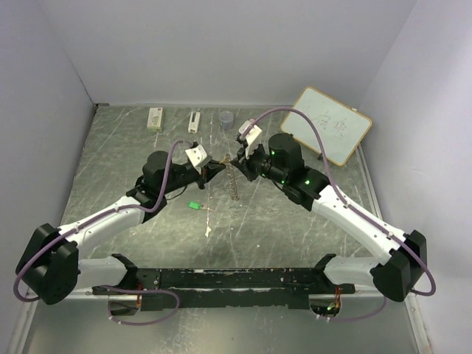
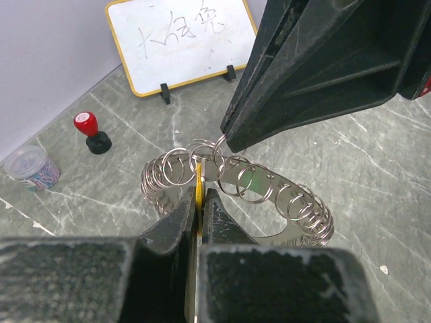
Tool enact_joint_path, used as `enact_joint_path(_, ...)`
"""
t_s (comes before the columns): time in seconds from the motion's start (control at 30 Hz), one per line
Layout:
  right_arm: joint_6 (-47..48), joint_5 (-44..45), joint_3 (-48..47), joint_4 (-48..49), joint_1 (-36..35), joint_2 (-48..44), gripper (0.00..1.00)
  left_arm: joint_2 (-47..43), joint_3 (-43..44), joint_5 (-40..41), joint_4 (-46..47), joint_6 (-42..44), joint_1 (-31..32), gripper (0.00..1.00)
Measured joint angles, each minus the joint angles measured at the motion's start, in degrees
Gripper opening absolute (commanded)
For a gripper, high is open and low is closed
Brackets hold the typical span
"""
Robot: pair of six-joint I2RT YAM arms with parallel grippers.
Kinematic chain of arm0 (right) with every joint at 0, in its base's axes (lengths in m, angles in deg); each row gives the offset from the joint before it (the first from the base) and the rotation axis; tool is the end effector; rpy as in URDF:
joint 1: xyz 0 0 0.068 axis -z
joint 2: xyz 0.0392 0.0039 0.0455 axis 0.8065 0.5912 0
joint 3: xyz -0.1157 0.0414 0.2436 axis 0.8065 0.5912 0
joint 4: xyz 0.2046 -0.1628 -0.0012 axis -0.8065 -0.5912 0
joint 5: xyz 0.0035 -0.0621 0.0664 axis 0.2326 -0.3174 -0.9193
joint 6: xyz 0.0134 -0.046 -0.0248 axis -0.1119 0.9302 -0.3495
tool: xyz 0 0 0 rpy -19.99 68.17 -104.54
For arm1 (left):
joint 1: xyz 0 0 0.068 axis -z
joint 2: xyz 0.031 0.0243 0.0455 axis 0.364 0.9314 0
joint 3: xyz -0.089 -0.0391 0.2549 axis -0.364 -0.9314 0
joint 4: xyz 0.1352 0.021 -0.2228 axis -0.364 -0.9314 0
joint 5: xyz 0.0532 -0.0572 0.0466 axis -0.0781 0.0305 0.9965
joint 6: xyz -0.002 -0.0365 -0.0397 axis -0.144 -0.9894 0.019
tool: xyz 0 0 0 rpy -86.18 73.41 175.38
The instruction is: Put the keys on the keyring
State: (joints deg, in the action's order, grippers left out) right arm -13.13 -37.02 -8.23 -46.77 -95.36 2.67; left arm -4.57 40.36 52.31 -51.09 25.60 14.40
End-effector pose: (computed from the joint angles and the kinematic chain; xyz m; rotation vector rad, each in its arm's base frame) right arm 0.2090 0.1935 0.3510 -0.8795 1.7107 0.5827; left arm 0.2176 -0.1749 0.2854 0.8738 1.3948 -0.7629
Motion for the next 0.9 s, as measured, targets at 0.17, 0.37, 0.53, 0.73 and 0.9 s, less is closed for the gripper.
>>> enact_joint_path(0.17,-0.4,0.1,0.3,0.3,0.0,-1.1,0.00,-0.6,1.4,0.4,-3.5,1.1,0.1,0.07)
enact_joint_path(0.37,-0.7,0.1,1.2,0.5,0.4,-2.3,0.00,-1.2,2.4,0.9,-6.0,1.5,0.6,0.07)
enact_joint_path(0.53,-0.9,-0.1,1.7,1.6,0.7,-2.6,0.00,-1.8,3.5,1.7,-7.6,1.9,0.8,0.07)
enact_joint_path(0.73,-1.0,0.0,2.1,2.9,1.0,-2.7,0.23,-2.1,6.4,3.0,-10.8,2.6,1.0,0.07)
enact_joint_path(0.9,-1.1,1.6,2.9,2.9,2.0,-3.8,0.35,-2.1,9.6,5.2,-12.6,3.3,1.1,0.07)
